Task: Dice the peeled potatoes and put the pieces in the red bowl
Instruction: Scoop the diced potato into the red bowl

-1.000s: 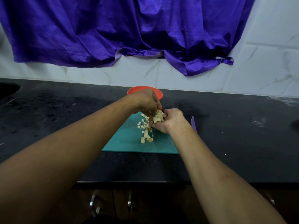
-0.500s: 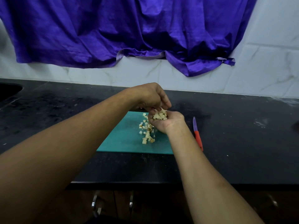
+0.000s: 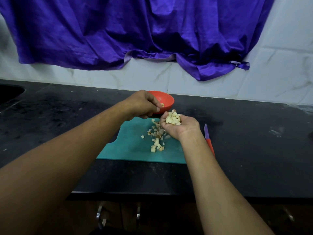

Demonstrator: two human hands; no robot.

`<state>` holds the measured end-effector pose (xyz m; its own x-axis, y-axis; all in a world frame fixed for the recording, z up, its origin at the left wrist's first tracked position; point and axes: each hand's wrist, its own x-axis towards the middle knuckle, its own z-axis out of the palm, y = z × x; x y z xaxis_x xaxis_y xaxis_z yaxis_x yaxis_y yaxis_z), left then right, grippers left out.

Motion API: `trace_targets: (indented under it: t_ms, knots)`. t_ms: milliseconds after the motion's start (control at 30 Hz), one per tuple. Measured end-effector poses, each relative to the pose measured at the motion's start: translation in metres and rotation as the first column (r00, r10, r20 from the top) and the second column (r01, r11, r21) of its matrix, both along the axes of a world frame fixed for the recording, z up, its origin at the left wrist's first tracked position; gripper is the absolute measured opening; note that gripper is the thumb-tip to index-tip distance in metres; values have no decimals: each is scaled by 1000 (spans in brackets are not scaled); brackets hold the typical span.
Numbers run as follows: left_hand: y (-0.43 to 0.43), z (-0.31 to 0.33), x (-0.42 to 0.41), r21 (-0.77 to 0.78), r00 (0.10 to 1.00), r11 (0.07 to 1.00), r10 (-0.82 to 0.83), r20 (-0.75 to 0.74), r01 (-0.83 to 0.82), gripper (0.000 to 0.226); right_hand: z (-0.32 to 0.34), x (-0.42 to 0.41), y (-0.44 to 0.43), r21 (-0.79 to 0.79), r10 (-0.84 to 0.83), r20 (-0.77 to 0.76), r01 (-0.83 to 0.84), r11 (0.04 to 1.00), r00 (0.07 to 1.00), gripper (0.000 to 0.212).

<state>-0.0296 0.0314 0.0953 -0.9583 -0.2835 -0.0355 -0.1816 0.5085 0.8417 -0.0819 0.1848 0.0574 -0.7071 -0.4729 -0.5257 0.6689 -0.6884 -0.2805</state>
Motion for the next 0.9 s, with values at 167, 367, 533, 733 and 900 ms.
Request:
trace_targets:
  t_ms: [167, 367, 533, 733, 900]
  knots:
    - [-18, -19, 3, -14, 997, 999, 38, 62, -37, 10, 13, -11, -4, 47, -10, -52, 12, 999, 999, 40]
    - [-33, -39, -4, 18, 992, 999, 30, 119, -33, 11, 48, -59, -38, 103, -70, -87, 79, 992, 994, 36]
    - [-42, -59, -15, 75, 986, 997, -17, 165, 4, 12, 63, -105, -79, 281, -9, -107, 39, 959, 994, 33]
    - [-51, -73, -20, 148, 989, 989, -38, 144, 17, 13, 57, -127, -104, 523, 236, -176, -112, 845, 956, 51]
    - [-50, -71, -19, 162, 987, 986, -52, 151, 27, 13, 62, -140, -110, 757, 560, -235, -212, 618, 795, 57]
